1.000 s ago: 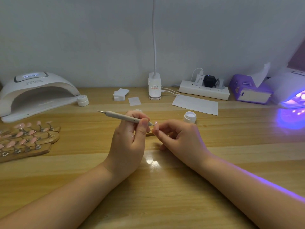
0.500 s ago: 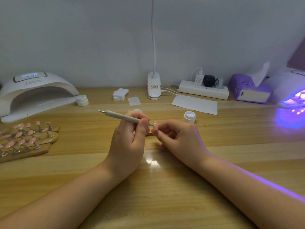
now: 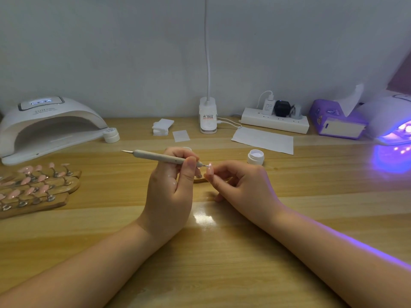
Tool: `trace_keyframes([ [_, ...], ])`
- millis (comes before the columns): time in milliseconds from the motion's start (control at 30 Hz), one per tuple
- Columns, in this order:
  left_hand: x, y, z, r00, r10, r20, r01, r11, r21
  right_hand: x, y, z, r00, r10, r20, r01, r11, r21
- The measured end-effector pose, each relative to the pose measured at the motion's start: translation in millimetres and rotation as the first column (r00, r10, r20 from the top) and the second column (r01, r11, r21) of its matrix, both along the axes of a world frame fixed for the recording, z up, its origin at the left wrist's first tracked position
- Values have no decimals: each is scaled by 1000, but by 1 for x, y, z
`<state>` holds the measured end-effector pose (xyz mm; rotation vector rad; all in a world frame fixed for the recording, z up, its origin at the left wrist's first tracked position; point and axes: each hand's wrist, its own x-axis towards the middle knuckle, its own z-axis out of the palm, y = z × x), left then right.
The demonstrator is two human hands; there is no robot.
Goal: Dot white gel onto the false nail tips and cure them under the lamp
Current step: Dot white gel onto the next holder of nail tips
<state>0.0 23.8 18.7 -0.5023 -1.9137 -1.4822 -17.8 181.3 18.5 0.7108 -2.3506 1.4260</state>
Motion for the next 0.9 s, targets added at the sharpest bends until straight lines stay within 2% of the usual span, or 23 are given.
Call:
trace_keyframes([
  [433,1,1,0,996,-35,86,38,999,-35,-1,0,-1,1000,-10,-4,10,1000,-4],
  [900,2,2,2,998,-18,61,20,999,-27,-2,1,-3,1000,-4,-26,4,1000,-1],
])
